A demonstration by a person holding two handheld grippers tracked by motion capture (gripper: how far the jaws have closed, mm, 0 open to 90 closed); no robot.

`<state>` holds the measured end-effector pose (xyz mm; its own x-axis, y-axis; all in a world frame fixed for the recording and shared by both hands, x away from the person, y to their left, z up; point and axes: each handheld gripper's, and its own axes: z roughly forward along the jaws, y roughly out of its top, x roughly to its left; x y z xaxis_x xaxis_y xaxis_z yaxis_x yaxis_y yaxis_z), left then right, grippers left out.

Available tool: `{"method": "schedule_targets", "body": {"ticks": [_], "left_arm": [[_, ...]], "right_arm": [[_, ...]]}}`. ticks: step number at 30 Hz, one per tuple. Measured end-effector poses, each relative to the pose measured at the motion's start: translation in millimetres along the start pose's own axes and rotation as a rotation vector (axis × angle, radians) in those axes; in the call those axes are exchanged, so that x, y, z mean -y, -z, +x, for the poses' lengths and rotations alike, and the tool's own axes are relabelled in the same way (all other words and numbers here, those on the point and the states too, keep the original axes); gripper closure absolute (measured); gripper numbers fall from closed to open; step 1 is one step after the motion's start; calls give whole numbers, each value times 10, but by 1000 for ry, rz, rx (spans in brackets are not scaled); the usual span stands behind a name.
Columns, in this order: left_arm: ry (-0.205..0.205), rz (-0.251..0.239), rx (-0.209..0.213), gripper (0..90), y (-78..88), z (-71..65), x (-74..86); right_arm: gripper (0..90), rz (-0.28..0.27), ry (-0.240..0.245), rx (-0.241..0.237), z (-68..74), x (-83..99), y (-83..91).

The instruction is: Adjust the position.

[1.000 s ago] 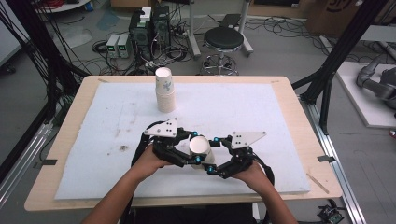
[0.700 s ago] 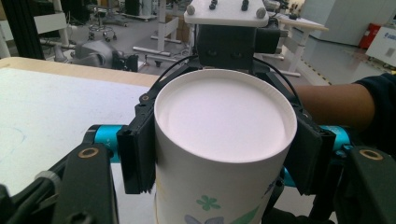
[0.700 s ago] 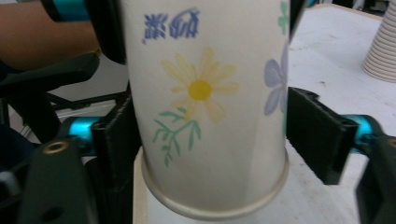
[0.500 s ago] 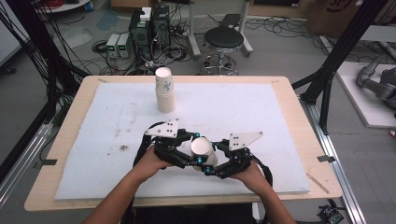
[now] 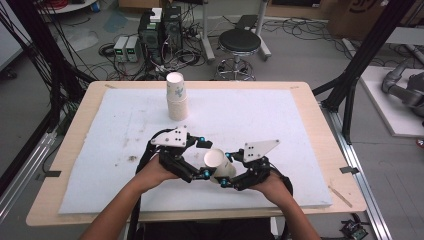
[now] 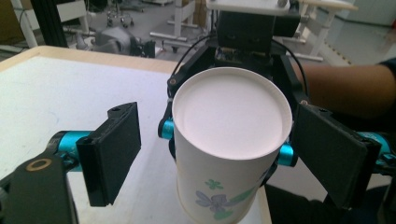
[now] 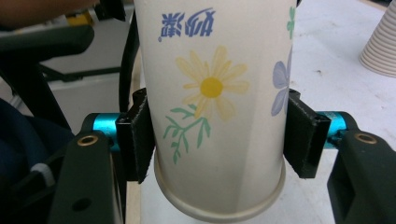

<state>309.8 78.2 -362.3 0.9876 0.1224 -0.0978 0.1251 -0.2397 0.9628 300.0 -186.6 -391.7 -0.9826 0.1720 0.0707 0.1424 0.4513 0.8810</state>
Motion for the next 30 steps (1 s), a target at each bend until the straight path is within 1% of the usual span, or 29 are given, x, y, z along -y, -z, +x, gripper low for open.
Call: {"method": "schedule_targets", "body": {"ticks": [1, 2, 4, 6, 7, 8, 9, 10, 11, 14, 15, 16, 17, 19, 20, 22, 23, 24, 25, 26, 27, 29, 30], "left_arm": [[-1, 10, 1, 161, 8, -2, -4], [-7, 23, 3, 161, 18, -2, -8], [-6, 41, 7, 161, 38, -3, -17], [-7, 53, 5, 161, 49, -4, -23], [-9, 62, 6, 161, 57, -4, -28], [-14, 79, 6, 161, 73, -5, -40], [-14, 79, 6, 162, 73, -5, -40], [-15, 96, 10, 162, 86, -8, -48], [-15, 96, 10, 162, 86, -8, -48], [-22, 128, 12, 162, 93, -13, -43], [-24, 139, 14, 163, 93, -16, -40], [-25, 143, 16, 163, 89, -19, -37], [-29, 152, 19, 163, 88, -20, -38], [-27, 158, 21, 163, 79, -27, -35], [-26, 164, 23, 163, 74, -30, -32], [-30, 185, 28, 164, 67, -37, -28], [-36, 194, 32, 164, 64, -37, -26], [-38, 202, 34, 164, 60, -40, -25], [-38, 209, 34, 164, 56, -44, -24], [-40, 215, 36, 164, 51, -46, -23], [-40, 219, 40, 164, 43, -48, -20], [-43, 237, 41, 166, 28, -51, -15], [-46, 247, 39, 168, 21, -53, -13]], "right_arm": [[362, 0, 0, 0, 0, 0, 0], [362, 21, 4, -8, 1, -27, -9], [362, 29, 8, -12, -1, -38, -11], [362, 55, 15, -17, -7, -72, -18], [361, 74, 20, -17, -10, -86, -23], [361, 108, 29, -25, -16, -113, -39], [361, 108, 29, -25, -16, -113, -39], [361, 141, 40, -33, -14, -145, -48], [361, 141, 40, -33, -14, -145, -48], [360, 169, 56, -44, -11, -204, -60], [360, 188, 65, -46, -9, -223, -71], [360, 238, 84, -42, 2, -258, -96], [360, 238, 84, -42, 2, -258, -96], [360, 256, 94, -50, 2, -282, -119], [360, 263, 92, -53, 3, -291, -125], [359, 284, 98, -52, 0, -316, -135], [359, 284, 98, -52, 0, -316, -135], [354, 303, 101, -50, -2, -338, -141], [354, 303, 101, -50, -2, -338, -141], [352, 336, 111, -52, 7, -365, -148], [352, 336, 111, -52, 7, -365, -148], [352, 361, 118, -58, 14, -392, -160], [351, 398, 129, -51, 17, -415, -173]]}}
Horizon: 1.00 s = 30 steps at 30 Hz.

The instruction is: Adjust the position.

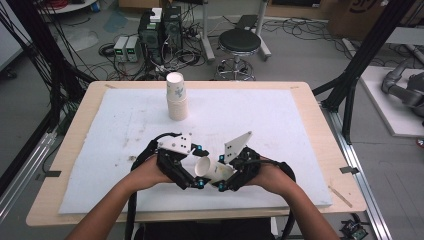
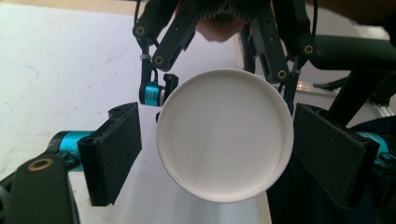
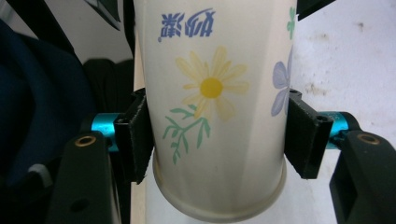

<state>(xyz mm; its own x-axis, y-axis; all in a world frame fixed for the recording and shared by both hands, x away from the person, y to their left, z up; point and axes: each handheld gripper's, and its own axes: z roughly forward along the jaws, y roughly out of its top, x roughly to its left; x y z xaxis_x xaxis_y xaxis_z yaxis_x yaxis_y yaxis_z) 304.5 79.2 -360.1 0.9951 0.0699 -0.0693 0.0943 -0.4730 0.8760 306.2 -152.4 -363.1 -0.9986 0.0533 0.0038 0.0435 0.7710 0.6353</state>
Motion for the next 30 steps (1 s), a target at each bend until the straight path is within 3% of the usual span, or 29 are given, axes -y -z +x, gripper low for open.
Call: {"method": "schedule_targets", "body": {"ticks": [10, 17, 20, 24, 29, 30], "left_arm": [[-7, 62, 1, 213, -47, -7, -20], [-5, 92, 25, 282, -89, 6, -8], [-15, 93, 39, 351, -94, 10, -6], [-36, 101, 37, 362, -103, 25, 7], [-38, 40, 23, 370, -45, 34, 37], [-28, 17, 18, 371, -28, 34, 59]], "right_arm": [[346, 119, 16, 0, 15, -96, -53], [347, 145, 16, -4, 26, -113, -77], [347, 160, 28, -4, 22, -110, -94], [345, 181, 10, 0, 29, -109, -95], [243, 117, 0, 28, 26, -87, -36], [210, 42, -19, 44, 22, -50, 38]]}}
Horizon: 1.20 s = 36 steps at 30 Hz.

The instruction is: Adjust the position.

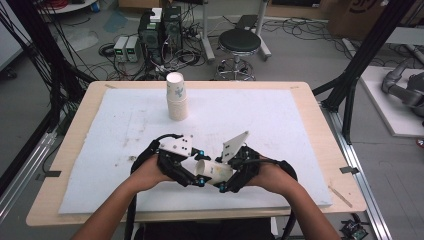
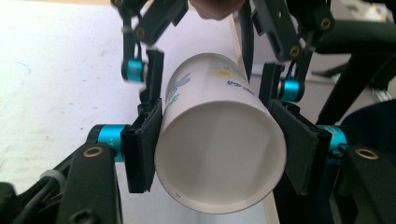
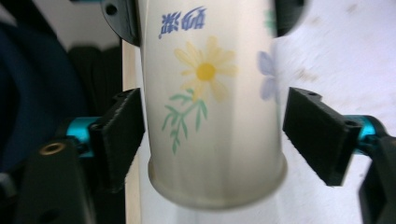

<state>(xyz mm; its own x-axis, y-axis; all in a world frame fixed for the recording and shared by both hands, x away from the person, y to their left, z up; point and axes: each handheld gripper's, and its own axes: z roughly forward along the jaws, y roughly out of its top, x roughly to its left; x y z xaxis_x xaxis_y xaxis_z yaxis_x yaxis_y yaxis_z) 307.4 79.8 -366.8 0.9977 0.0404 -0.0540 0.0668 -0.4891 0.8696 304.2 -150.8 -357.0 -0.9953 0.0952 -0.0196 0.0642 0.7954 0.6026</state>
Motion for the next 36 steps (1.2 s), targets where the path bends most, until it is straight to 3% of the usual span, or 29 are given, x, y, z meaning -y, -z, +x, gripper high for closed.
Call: {"method": "schedule_targets", "body": {"ticks": [2, 8, 14, 18, 24, 36], "left_arm": [[11, -31, -11, 371, 30, 0, 36], [41, -101, -27, 371, 76, 9, 143], [25, -193, -43, 372, 114, -19, 221], [19, -215, -49, 372, 122, -27, 248], [10, -265, -62, 372, 162, -22, 278], [25, -353, -36, 371, 232, -19, 267]], "right_arm": [[210, -26, -6, 2, -6, 18, 29], [199, -215, -31, 21, 13, 176, 166], [199, -375, -59, 72, 33, 341, 218], [199, -471, -93, 102, 73, 465, 224], [199, -541, -118, 98, 94, 628, 173], [200, -561, -137, 59, 81, 686, 157]]}}
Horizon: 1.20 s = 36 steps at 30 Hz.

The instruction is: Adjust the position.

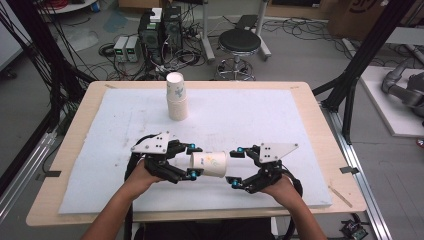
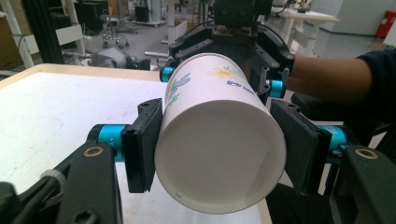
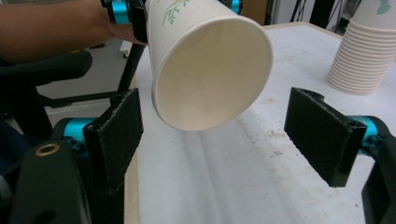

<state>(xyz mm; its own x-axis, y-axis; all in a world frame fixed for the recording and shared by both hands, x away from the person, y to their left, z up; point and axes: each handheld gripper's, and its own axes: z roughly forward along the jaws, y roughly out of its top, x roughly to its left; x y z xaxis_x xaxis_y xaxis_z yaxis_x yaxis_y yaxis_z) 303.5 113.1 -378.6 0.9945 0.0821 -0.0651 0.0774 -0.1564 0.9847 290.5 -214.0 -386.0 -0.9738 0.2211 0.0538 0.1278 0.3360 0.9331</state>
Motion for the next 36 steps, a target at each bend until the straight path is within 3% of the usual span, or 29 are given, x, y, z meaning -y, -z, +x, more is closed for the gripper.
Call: {"method": "schedule_targets", "body": {"ticks": [8, 18, 27, 36], "left_arm": [[-1, -4, 16, 371, -12, -20, -6], [-2, -16, 73, 371, -93, -44, 17], [37, -74, 80, 370, -111, -29, 80], [59, -38, 63, 351, -122, -47, 113]], "right_arm": [[200, -7, -9, -33, 2, 1, -40], [201, -41, -19, -96, 5, 38, -130], [282, -115, -40, -152, -32, 80, -105], [333, -112, -33, -151, -36, 75, -94]]}}
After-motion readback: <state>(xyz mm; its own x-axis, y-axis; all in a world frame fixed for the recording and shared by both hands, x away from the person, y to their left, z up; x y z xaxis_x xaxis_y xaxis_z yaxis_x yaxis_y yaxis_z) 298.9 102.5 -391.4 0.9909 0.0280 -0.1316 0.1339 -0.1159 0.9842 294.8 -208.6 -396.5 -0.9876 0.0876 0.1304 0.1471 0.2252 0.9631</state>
